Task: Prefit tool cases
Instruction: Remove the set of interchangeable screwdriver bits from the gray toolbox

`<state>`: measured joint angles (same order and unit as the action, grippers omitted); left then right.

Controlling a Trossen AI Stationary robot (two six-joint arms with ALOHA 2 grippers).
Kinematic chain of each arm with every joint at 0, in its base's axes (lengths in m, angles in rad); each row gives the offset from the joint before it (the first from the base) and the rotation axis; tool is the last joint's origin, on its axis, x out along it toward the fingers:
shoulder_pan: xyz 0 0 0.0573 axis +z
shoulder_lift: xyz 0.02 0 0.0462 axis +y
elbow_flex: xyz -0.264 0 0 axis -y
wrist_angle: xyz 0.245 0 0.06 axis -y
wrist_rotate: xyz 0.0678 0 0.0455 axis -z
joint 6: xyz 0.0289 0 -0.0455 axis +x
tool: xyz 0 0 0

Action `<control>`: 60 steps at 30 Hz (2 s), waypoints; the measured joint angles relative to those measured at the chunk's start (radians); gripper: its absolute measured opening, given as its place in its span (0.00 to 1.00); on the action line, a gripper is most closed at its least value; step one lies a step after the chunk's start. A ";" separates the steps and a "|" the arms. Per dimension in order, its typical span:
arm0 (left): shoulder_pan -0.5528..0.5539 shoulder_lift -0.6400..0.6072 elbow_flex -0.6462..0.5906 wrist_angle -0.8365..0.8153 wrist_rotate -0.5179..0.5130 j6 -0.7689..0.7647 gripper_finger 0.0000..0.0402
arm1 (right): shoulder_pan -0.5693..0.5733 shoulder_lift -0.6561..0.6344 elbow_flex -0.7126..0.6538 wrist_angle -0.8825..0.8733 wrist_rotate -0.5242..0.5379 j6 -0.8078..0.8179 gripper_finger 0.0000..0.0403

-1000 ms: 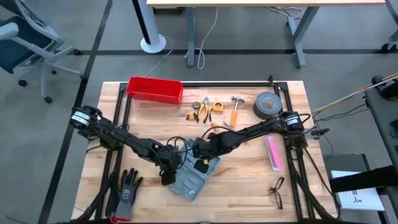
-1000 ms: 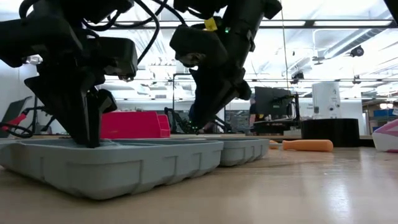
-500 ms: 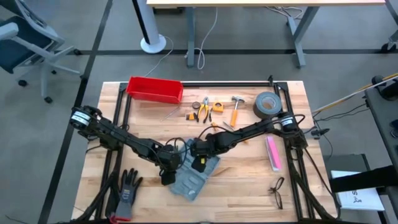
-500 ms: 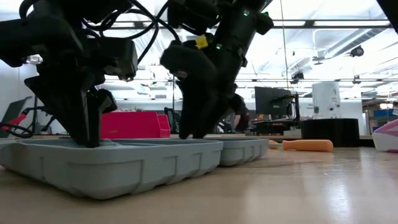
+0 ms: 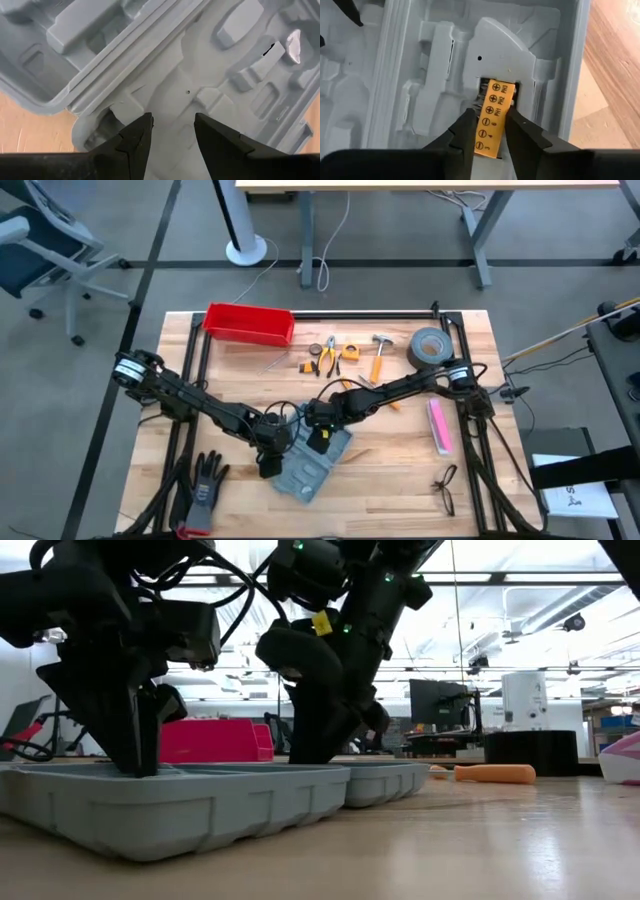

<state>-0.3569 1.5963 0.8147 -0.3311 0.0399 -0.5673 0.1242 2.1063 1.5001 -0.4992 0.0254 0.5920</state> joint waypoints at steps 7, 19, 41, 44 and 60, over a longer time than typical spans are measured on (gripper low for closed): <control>0.000 0.000 0.000 0.000 0.001 0.001 0.39 | -0.001 -0.003 -0.002 -0.003 -0.009 -0.028 0.03; 0.000 0.000 0.000 0.002 -0.008 -0.003 0.39 | 0.022 -0.062 -0.005 -0.044 -0.072 0.050 0.15; -0.001 0.000 0.000 0.001 -0.002 -0.022 0.39 | 0.019 0.001 -0.004 -0.035 -0.077 0.168 0.48; -0.001 0.000 0.000 0.001 0.000 -0.021 0.39 | 0.019 0.003 -0.005 0.001 -0.077 0.155 0.48; -0.007 0.000 0.000 -0.006 0.007 -0.020 0.39 | 0.024 0.003 -0.008 0.105 -0.181 0.129 0.42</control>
<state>-0.3637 1.5963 0.8146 -0.3370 0.0465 -0.5877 0.1477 2.1091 1.4923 -0.3941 -0.1558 0.7208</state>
